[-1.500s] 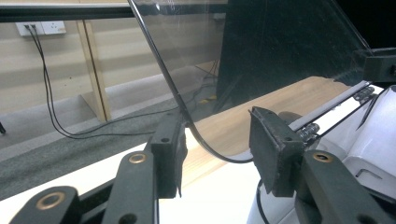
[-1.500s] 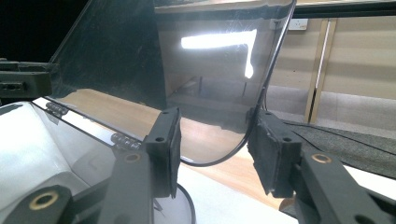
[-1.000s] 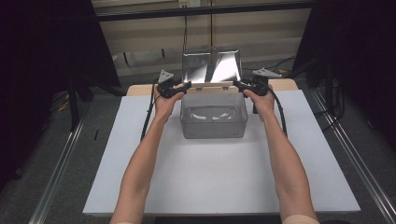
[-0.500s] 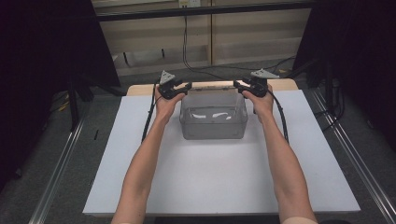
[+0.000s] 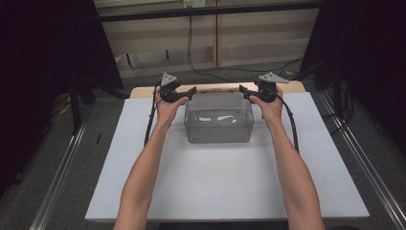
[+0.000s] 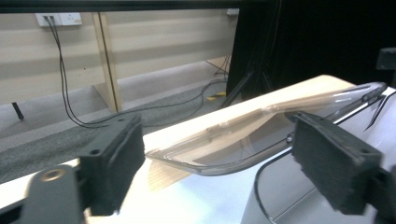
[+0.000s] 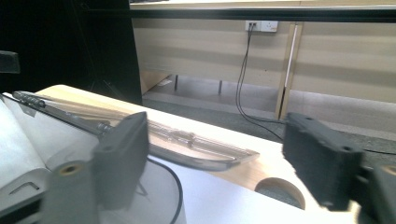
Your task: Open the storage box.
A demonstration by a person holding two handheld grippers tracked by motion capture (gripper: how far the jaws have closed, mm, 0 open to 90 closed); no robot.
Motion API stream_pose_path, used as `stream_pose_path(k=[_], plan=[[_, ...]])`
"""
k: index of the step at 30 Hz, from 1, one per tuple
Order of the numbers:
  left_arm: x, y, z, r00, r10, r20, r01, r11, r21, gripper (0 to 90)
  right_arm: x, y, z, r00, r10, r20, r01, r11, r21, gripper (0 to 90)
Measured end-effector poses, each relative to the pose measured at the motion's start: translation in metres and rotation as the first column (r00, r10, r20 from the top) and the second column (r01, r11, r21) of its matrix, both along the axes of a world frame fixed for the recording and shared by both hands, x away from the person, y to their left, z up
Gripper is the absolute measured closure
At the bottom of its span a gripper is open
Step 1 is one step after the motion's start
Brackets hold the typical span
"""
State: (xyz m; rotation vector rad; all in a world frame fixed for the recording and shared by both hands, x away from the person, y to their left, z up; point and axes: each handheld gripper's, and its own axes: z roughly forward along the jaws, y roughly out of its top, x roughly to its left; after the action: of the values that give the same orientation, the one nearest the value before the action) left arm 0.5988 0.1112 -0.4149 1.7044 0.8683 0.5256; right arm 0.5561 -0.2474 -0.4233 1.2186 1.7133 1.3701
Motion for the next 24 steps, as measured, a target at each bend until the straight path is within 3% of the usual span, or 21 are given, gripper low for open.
stream_pose_path(k=[12,17,19,24], plan=[[-0.011,0.006,0.002,1.0000,0.009,0.004,-0.009,1.0000,-0.004,6.5,-0.013,0.002,0.010,0.9993,0.014,0.034,-0.014,1.000,0.004,7.0],[-0.022,0.003,0.005,0.9993,-0.014,0.035,0.013,0.9998,0.017,4.4,-0.018,0.000,0.012,0.9991,0.004,0.042,-0.005,1.000,0.019,1.8],[-0.028,0.004,0.006,0.9979,-0.033,0.055,0.033,0.9994,0.007,3.5,-0.022,0.000,0.014,0.9988,0.006,0.049,-0.007,1.000,0.011,1.6],[-0.037,0.009,0.007,0.9981,-0.021,0.058,0.022,0.9996,-0.018,3.5,-0.029,0.001,0.014,0.9979,-0.008,0.064,0.007,1.000,0.015,0.0]])
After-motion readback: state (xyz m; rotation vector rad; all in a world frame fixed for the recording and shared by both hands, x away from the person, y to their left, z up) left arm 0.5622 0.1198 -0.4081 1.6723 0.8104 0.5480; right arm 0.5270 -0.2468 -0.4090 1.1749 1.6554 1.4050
